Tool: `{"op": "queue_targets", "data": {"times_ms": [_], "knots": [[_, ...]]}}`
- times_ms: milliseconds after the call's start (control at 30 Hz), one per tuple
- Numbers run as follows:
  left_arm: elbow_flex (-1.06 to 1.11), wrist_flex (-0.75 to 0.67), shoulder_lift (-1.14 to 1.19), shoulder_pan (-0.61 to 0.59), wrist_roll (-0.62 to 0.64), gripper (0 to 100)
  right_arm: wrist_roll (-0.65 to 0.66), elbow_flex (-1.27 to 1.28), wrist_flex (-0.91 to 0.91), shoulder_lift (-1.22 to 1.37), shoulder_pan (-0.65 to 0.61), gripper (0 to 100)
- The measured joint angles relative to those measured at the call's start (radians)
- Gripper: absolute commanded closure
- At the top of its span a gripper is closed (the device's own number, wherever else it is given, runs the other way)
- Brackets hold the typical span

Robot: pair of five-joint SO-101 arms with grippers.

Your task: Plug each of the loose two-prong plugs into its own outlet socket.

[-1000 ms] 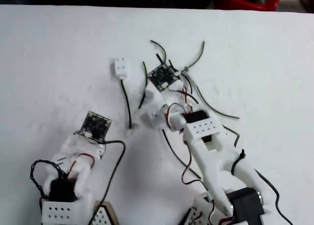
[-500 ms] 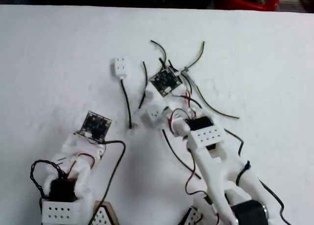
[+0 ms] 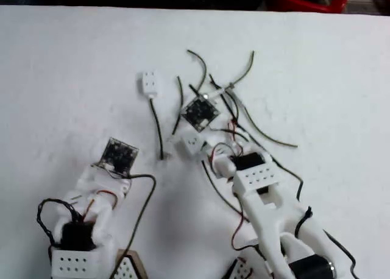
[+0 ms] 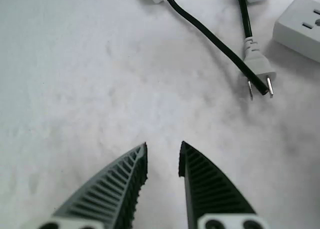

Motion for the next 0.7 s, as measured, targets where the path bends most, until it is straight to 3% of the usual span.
{"op": "queue_targets", "data": {"times_ms": [700], "knots": [[0.0,0.0,0.0,0.0,0.0,88,-0.066,0.069,-0.061,-0.014,-0.006,98.1]]}}
